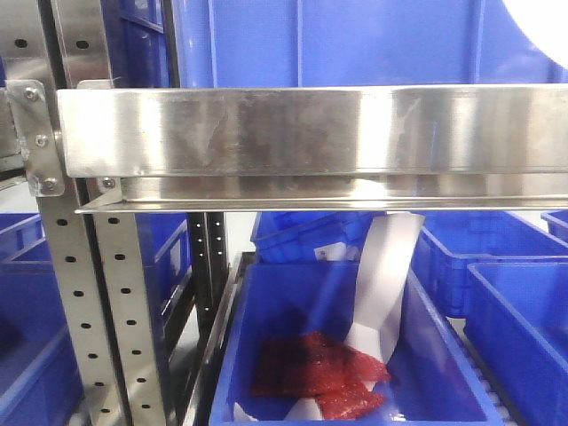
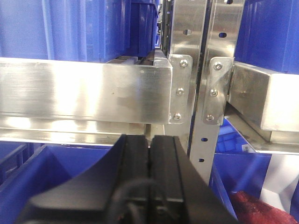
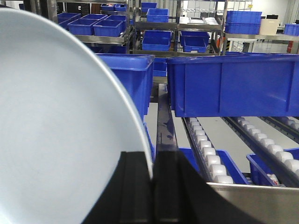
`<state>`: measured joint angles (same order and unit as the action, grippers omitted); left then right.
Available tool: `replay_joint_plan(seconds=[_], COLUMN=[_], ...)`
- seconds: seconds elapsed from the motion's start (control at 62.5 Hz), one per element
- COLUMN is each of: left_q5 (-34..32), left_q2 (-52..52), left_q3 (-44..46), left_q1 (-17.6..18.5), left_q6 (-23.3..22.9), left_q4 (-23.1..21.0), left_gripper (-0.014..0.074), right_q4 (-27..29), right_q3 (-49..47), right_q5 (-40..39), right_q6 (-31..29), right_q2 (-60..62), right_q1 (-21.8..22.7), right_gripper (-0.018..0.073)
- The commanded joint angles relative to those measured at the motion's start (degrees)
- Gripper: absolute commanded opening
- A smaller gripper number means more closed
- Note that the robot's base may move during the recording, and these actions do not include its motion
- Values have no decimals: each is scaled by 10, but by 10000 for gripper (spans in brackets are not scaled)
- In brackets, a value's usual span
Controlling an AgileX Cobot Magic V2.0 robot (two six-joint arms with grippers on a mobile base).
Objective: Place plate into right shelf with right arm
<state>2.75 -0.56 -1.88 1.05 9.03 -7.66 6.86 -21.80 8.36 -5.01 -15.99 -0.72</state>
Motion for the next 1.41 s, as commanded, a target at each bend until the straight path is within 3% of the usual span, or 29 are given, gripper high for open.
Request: replay_joint_plan(seconds=[0.0,0.272,0.432,0.816,1.136,1.392], left_q5=[-52,-52,-52,-52,-52,-52], left_q2=[-6,-6,-6,-6,-6,-6], left_q3=[-6,-6,-6,-6,-6,-6], left_q1=[1,1,1,1,1,1], left_q6=[-4,-4,-4,-4,-4,-4], left_q4=[-5,-5,-5,-5,-5,-5], left_gripper=[-128,-128,-128,-128,-128,-128], right_q4=[5,12,17,19,19,19], right_q3=[-19,-23,-89,-364,-525,-564], right_q5=[-58,-88,-57,10,-33,-99], right_q6=[-3,-2,-2,-3,-3,-3], right_q2=[-4,-4,-29,-259,-455,-573], right_q1=[3,2,-5,-57,-102,-106], right_gripper=[55,55,55,55,55,55])
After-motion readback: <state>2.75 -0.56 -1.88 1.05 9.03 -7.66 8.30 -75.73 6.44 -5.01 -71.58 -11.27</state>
